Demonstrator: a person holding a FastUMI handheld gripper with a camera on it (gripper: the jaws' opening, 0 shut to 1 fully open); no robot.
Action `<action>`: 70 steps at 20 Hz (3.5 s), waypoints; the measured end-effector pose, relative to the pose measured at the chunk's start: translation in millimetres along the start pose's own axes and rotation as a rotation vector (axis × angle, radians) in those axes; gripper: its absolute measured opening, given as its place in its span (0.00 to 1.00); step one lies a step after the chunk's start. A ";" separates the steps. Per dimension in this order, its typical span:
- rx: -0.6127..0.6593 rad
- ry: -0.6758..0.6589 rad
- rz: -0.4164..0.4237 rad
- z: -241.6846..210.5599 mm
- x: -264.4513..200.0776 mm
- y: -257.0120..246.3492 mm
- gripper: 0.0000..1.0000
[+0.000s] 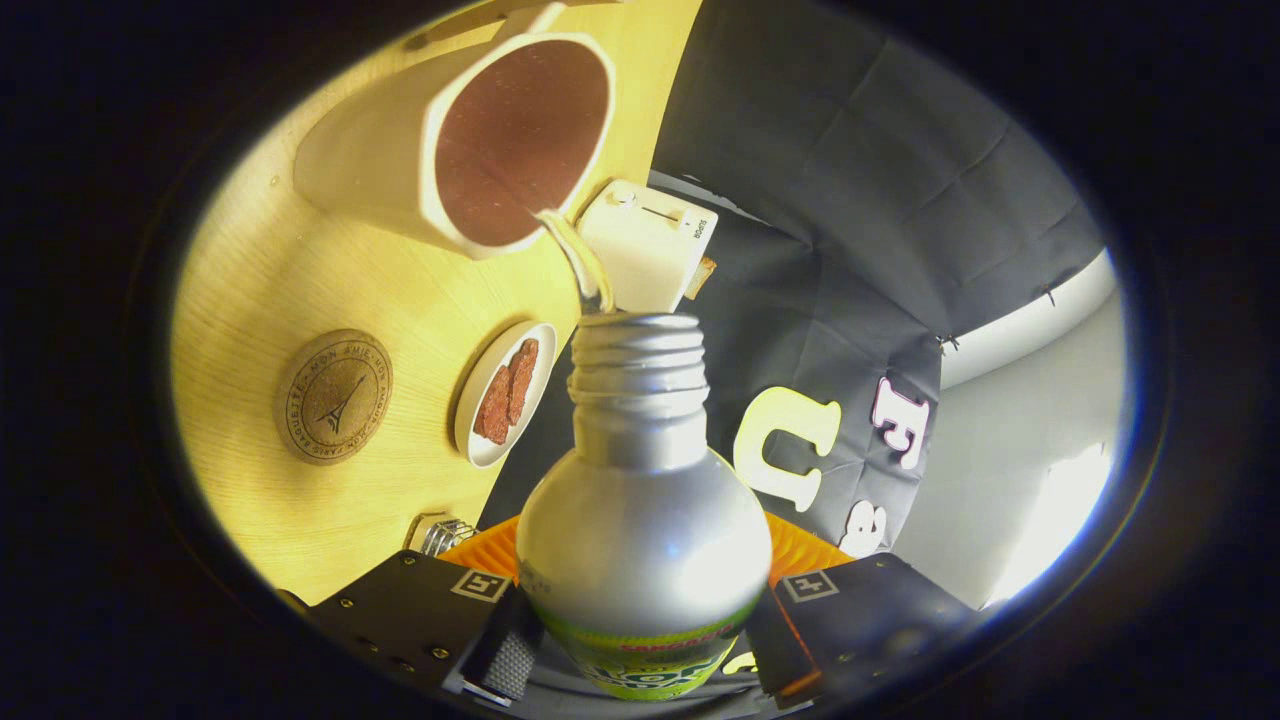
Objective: Take the bottle from table, then pour the juice into the cup, finally place the bottle on the coaster
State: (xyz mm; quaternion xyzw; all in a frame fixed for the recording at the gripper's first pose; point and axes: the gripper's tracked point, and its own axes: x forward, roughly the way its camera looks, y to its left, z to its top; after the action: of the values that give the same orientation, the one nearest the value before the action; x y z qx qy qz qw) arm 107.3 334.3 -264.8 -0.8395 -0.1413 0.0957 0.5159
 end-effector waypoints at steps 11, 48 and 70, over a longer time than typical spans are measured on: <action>-0.057 -0.024 -0.005 8.4 -2.5 -3.8 0.83; -0.315 -0.084 0.002 21.3 7.7 -15.2 0.83; -0.236 -0.092 0.094 28.9 -0.6 -9.3 0.83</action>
State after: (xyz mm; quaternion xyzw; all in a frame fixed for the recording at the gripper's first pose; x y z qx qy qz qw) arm 96.6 362.3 -269.5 -0.8947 -0.1359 0.1409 0.4015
